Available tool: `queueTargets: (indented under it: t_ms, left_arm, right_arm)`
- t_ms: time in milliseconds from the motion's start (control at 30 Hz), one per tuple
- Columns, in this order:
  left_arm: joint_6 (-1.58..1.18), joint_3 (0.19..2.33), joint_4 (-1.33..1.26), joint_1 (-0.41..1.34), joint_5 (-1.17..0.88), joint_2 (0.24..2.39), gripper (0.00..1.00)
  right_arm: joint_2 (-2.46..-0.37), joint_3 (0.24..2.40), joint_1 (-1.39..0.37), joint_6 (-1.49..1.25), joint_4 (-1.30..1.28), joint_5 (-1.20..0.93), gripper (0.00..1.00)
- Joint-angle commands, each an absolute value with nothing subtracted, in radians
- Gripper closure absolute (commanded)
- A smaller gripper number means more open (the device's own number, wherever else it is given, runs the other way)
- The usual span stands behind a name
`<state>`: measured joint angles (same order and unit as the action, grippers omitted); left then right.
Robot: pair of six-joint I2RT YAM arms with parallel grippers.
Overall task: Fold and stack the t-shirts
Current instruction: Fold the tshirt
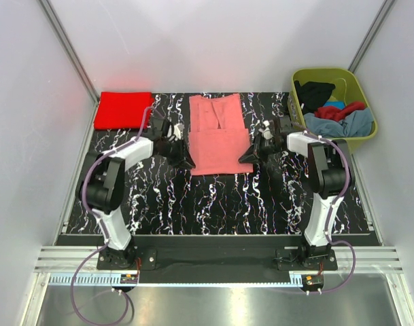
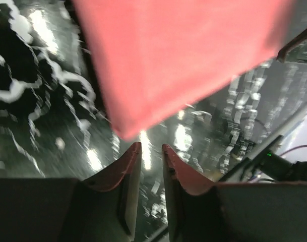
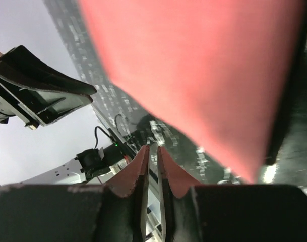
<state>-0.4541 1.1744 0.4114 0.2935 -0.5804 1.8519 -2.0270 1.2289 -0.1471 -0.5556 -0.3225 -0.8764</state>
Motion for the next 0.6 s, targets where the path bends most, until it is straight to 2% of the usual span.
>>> queueTargets:
  t_ms: [0, 167, 300, 433, 567]
  left_arm:
    - [-0.501, 1.207, 0.404, 0.311, -0.612, 1.750, 0.71]
    - [-0.625, 1.224, 0.240, 0.368, -0.705, 1.857, 0.72]
    - [-0.634, 1.213, 0.163, 0.406, -0.704, 1.971, 0.74]
    - [-0.632, 1.087, 0.127, 0.368, -0.683, 1.950, 0.75]
    - [-0.510, 1.031, 0.228, 0.301, -0.669, 1.881, 0.75]
  right_arm:
    - [-1.937, 1.311, -0.175, -0.574, -0.342, -0.887, 0.82]
    - [-2.044, 1.387, -0.235, -0.610, -0.328, -0.891, 0.82]
    - [-2.080, 1.320, -0.224, -0.615, -0.270, -0.858, 0.81]
    - [-2.077, 1.204, -0.157, -0.577, -0.253, -0.853, 0.81]
    - [-2.008, 1.102, -0.068, -0.532, -0.265, -0.850, 0.80]
